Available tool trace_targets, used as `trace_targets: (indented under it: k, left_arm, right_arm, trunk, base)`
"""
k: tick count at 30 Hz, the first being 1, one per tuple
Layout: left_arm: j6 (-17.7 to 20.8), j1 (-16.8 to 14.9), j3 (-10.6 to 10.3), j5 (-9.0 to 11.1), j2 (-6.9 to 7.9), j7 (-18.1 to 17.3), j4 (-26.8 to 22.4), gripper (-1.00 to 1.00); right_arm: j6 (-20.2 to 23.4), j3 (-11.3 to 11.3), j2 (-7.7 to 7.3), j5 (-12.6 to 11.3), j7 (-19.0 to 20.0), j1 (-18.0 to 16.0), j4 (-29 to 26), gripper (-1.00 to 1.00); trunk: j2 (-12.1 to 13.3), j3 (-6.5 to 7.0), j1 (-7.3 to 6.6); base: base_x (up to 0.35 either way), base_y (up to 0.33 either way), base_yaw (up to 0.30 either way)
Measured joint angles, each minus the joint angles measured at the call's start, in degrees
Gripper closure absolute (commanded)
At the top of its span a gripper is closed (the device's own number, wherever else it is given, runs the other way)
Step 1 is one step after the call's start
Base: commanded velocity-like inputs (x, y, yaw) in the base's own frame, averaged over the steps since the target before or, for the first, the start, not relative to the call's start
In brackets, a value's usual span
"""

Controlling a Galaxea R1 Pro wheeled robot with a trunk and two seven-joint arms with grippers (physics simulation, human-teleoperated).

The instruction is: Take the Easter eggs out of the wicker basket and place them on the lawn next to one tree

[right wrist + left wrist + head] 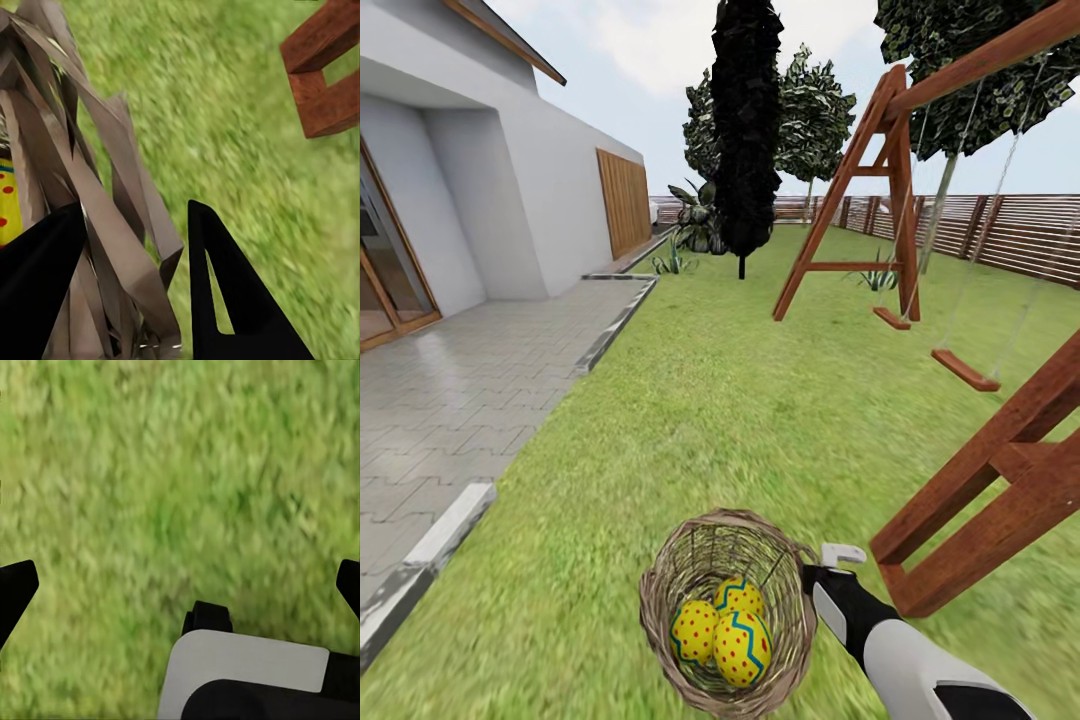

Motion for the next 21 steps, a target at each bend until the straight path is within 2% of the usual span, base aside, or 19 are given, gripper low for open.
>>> trace_targets:
  k: [21]
  left_arm:
    - [-0.2,0.0,0.0,-0.1,0.01,0.1,0.1,-1.00]
  right_arm:
    - [-0.2,-0.2,0.09,0.1,0.2,0.1,0.0,1.00]
  trunk:
    - [0.0,0.00,-0.02]
  base:
    - [0.280,0.185,0.000]
